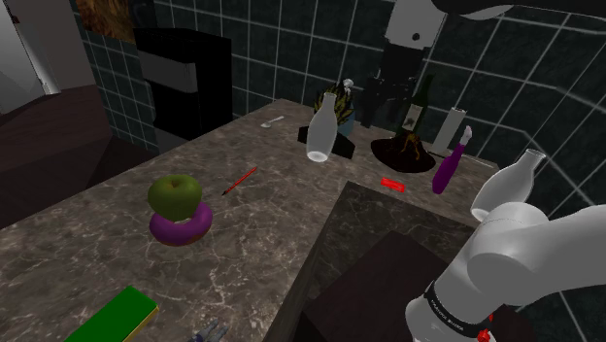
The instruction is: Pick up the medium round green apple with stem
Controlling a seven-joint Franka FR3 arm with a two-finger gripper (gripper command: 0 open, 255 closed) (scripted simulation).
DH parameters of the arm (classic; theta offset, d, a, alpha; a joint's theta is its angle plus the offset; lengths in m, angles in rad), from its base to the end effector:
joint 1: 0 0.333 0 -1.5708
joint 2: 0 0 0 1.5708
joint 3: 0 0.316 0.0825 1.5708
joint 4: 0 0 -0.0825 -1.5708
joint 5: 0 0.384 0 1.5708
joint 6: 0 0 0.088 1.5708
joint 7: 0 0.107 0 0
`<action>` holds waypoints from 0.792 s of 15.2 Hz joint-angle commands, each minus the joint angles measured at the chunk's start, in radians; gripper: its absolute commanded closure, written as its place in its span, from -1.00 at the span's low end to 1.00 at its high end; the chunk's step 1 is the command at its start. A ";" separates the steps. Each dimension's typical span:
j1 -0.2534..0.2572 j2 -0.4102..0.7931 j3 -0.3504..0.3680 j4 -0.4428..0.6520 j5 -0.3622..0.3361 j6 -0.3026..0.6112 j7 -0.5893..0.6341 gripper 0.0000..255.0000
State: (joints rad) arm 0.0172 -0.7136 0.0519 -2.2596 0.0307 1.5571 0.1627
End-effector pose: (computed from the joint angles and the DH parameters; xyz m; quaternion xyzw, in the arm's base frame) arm 0.3255 0.0312 0.6114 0.9986 -0.0527 0.0054 0.0011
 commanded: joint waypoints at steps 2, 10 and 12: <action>0.018 0.059 0.056 0.021 0.033 0.035 0.062 -1.00; 0.052 0.273 0.195 0.141 0.078 0.125 0.217 -1.00; 0.058 0.334 0.228 0.182 0.079 0.143 0.257 -1.00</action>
State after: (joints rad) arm 0.0713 -0.4102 0.2618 -2.0932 0.1076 1.6852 0.3968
